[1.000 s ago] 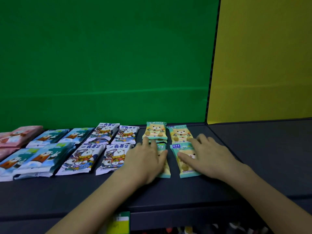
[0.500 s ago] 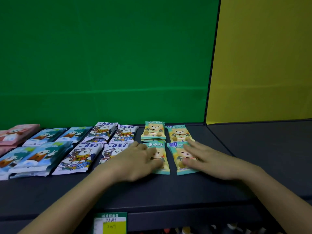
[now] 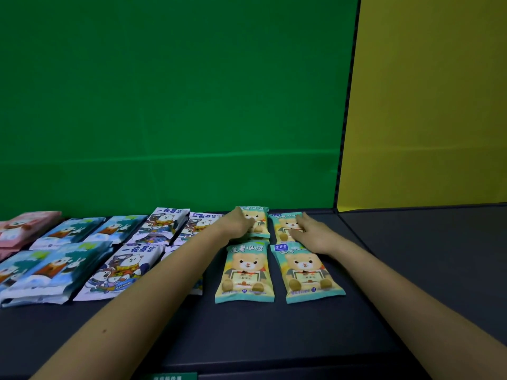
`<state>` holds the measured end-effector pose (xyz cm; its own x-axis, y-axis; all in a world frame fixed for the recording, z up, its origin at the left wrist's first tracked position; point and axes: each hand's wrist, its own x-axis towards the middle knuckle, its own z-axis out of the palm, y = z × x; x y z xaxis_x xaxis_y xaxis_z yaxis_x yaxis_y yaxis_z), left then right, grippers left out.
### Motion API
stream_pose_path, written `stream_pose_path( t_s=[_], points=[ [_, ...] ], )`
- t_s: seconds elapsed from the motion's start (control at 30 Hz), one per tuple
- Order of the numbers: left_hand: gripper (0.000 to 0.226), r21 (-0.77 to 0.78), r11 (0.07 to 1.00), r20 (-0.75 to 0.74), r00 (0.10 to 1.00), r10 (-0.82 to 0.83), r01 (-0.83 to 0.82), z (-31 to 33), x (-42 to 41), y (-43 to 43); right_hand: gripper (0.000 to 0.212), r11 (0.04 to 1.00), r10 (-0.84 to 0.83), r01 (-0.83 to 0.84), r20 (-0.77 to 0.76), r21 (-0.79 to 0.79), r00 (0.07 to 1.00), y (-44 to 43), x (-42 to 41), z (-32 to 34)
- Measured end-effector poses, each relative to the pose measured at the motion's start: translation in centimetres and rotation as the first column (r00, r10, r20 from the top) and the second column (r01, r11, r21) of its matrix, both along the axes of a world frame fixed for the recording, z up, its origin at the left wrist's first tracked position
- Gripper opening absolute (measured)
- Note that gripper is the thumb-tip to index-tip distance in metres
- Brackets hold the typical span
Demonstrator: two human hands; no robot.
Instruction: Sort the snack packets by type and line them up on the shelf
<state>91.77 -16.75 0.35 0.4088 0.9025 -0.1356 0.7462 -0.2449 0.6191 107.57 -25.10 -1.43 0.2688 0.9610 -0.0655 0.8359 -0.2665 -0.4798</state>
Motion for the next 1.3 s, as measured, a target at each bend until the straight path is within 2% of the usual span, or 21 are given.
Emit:
stream_pose_path(
  t_s=[0.27, 0.37, 0.5, 0.6, 0.67, 0.73, 0.8, 0.83, 0.9, 1.0, 1.03, 1.13, 1.17, 1.3],
  points=[
    [0.055, -0.008, 0.999, 0.044, 0.998, 0.041, -0.041, -0.8, 0.4, 0.9, 0.06, 1.0, -0.026, 0.025, 0.062, 0.005, 0.998, 1.1, -0.2, -0.4],
    [0.052, 0.009, 0.998, 0.121, 0.99, 0.066, -0.067, -0.4, 0.3, -0.3, 0.064, 0.999, -0.037, 0.038, -0.04, 0.038, 0.999, 0.5, -0.2, -0.3],
    [0.054, 0.167, 0.985, 0.201, 0.979, 0.007, -0.042, 0.5, -2.0, -3.5, 0.064, 0.988, 0.038, -0.01, -0.18, 0.156, 0.983, -3.3, 0.5, 0.6],
    [0.047, 0.316, 0.938, 0.068, 0.983, -0.171, 0.142, 0.2, -5.1, -7.1, 0.062, 0.986, 0.149, -0.139, -0.111, 0.087, 0.983, -7.2, 0.6, 1.1],
    [0.049, 0.386, 0.886, -0.074, 0.966, -0.247, 0.256, -0.6, -7.1, -9.1, 0.075, 0.972, 0.236, -0.236, -0.075, 0.006, 0.969, -9.6, 0.2, 0.8],
    [0.068, 0.437, 0.841, -0.189, 0.947, -0.261, 0.319, -1.4, -8.4, -10.8, 0.097, 0.96, 0.277, -0.278, -0.043, -0.014, 0.96, -11.5, 0.0, 0.4],
    [0.086, 0.499, 0.79, -0.26, 0.931, -0.258, 0.358, -2.2, -9.0, -11.6, 0.11, 0.955, 0.295, -0.295, -0.009, 0.012, 0.955, -12.5, -0.2, -0.2],
    [0.089, 0.521, 0.77, -0.279, 0.926, -0.254, 0.368, -2.6, -9.2, -11.7, 0.113, 0.953, 0.3, -0.3, 0.008, 0.035, 0.954, -12.7, -0.2, -0.6],
    [0.088, 0.554, 0.749, -0.29, 0.927, -0.237, 0.365, -3.2, -9.2, -11.6, 0.104, 0.953, 0.292, -0.296, 0.057, 0.065, 0.955, -12.8, -0.5, -1.1],
    [0.089, 0.594, 0.718, -0.309, 0.927, -0.212, 0.363, -3.7, -9.2, -11.6, 0.073, 0.963, 0.242, -0.252, 0.104, 0.097, 0.965, -12.9, -1.0, -1.5],
    [0.089, 0.605, 0.709, -0.309, 0.928, -0.209, 0.361, -3.8, -9.2, -11.6, 0.073, 0.964, 0.234, -0.246, 0.116, 0.102, 0.965, -12.9, -1.1, -1.6],
    [0.089, 0.596, 0.718, -0.323, 0.926, -0.195, 0.359, -3.7, -9.0, -11.7, 0.105, 0.963, 0.233, -0.246, 0.122, 0.11, 0.965, -12.7, -1.0, -2.0],
    [0.089, 0.594, 0.716, -0.327, 0.923, -0.202, 0.367, -3.7, -9.0, -11.7, 0.108, 0.963, 0.229, -0.243, 0.124, 0.113, 0.965, -12.6, -1.0, -2.2],
    [0.08, 0.57, 0.756, -0.244, 0.945, -0.218, 0.322, -2.2, -10.2, -12.2, 0.088, 0.973, 0.178, -0.196, 0.14, 0.12, 0.974, -13.3, -1.8, -0.8]
  ],
)
